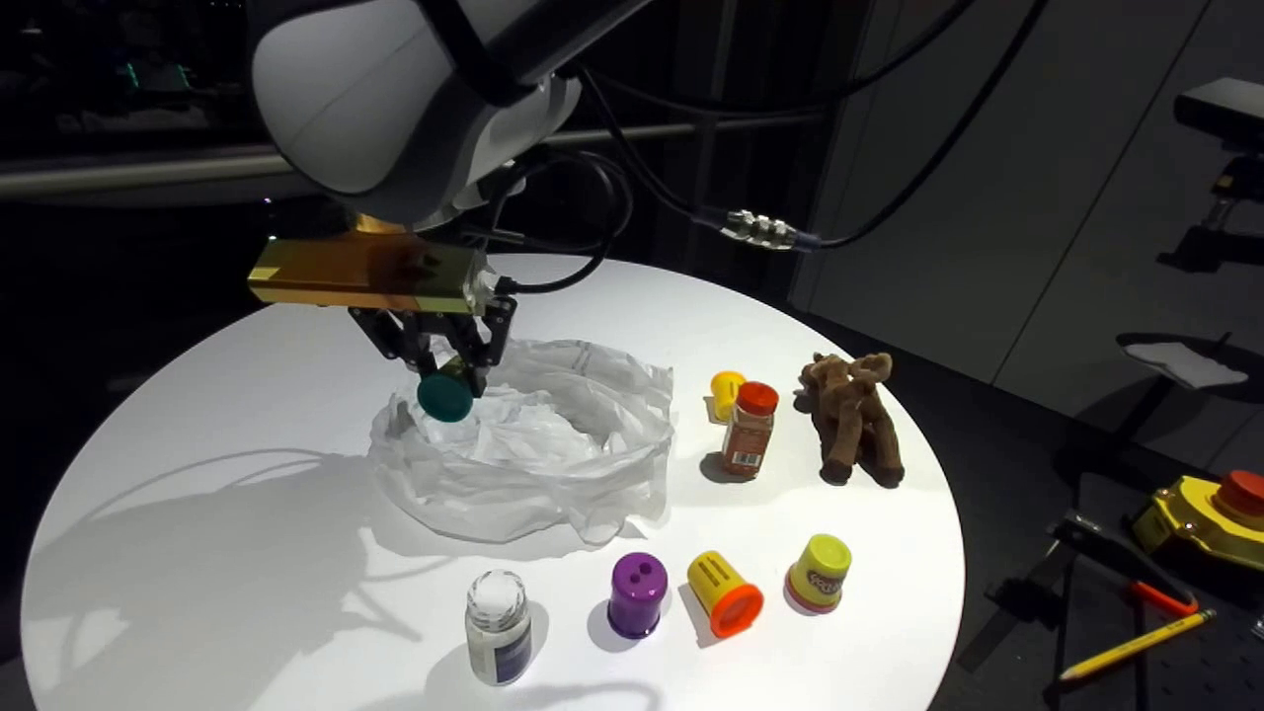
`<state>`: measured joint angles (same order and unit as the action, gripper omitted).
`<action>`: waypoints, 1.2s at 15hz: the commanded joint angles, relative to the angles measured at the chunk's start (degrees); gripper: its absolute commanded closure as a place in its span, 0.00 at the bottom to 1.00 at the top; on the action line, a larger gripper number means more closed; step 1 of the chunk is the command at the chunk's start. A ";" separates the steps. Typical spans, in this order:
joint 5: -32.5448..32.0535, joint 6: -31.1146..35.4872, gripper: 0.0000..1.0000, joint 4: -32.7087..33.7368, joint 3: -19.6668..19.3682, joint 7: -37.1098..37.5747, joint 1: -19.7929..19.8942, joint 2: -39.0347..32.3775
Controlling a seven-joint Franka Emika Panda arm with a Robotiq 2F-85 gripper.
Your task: Remove the deer toy and containers from the white plastic bag and place them on the table
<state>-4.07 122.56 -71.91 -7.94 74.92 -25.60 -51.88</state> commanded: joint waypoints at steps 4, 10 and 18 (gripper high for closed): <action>-0.39 9.10 0.81 -21.40 4.56 1.82 0.91 14.68; -0.99 6.50 0.81 -38.11 5.87 3.45 2.38 26.91; 0.92 5.61 0.81 -64.13 9.16 -0.14 8.49 43.16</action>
<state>-4.06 127.31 -124.95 -1.39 77.53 -20.42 -16.72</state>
